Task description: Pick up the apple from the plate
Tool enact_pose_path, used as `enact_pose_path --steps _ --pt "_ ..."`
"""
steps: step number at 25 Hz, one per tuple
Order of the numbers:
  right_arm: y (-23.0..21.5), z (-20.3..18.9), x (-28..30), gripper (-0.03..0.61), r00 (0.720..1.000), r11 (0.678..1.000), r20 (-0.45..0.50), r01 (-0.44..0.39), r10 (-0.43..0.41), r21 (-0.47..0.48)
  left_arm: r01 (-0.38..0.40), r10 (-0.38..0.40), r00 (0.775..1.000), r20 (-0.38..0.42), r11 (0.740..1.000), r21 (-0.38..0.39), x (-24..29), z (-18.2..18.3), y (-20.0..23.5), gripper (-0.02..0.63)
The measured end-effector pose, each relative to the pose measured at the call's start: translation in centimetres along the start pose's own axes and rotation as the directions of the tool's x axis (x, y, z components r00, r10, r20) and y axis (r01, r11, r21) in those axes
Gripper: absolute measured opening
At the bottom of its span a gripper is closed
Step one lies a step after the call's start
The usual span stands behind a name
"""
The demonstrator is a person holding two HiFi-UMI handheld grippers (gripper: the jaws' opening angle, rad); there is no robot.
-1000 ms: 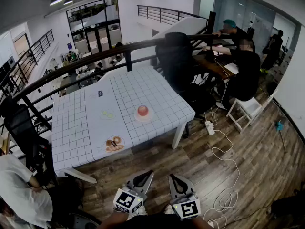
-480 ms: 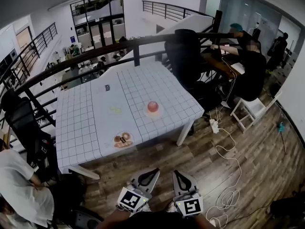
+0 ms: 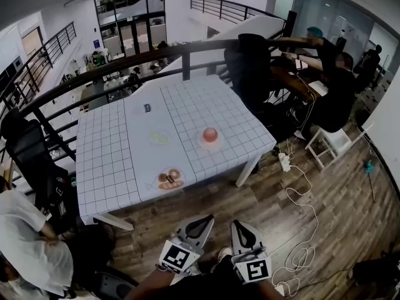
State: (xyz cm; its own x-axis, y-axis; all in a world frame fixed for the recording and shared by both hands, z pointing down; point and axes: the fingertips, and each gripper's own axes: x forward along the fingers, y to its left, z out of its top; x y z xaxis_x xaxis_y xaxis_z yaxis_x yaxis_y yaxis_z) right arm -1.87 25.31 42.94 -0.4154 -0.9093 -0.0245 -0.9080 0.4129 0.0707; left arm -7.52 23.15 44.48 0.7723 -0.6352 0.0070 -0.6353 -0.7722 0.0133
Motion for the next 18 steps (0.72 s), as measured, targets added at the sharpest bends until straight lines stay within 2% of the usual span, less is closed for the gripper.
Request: enact_pose_path --steps 3,7,10,14,18 --pt "-0.8 -0.7 0.9 0.023 1.000 1.000 -0.020 0.000 0.000 0.002 -0.004 0.004 1.000 -0.018 1.000 -0.005 0.5 -0.4 1.1 0.021" --pt "-6.0 0.7 2.7 0.023 0.999 1.000 -0.043 -0.010 0.010 0.011 -0.010 0.010 0.998 -0.059 1.000 0.004 5.1 2.1 1.3 0.021" --pt "-5.4 -0.4 4.4 0.023 0.999 1.000 -0.024 -0.021 0.021 -0.006 -0.019 0.020 0.998 -0.060 1.000 0.006 5.1 0.5 2.4 0.021" --pt "-8.2 -0.3 5.1 0.023 0.999 0.999 0.004 -0.040 0.040 0.010 -0.023 0.026 0.997 -0.076 0.999 0.048 7.9 0.3 1.8 0.021" --pt "-9.3 -1.6 9.4 0.023 0.997 0.997 0.003 -0.072 0.071 0.023 -0.054 0.056 0.995 -0.084 0.998 0.018 9.6 -0.9 5.9 0.021"
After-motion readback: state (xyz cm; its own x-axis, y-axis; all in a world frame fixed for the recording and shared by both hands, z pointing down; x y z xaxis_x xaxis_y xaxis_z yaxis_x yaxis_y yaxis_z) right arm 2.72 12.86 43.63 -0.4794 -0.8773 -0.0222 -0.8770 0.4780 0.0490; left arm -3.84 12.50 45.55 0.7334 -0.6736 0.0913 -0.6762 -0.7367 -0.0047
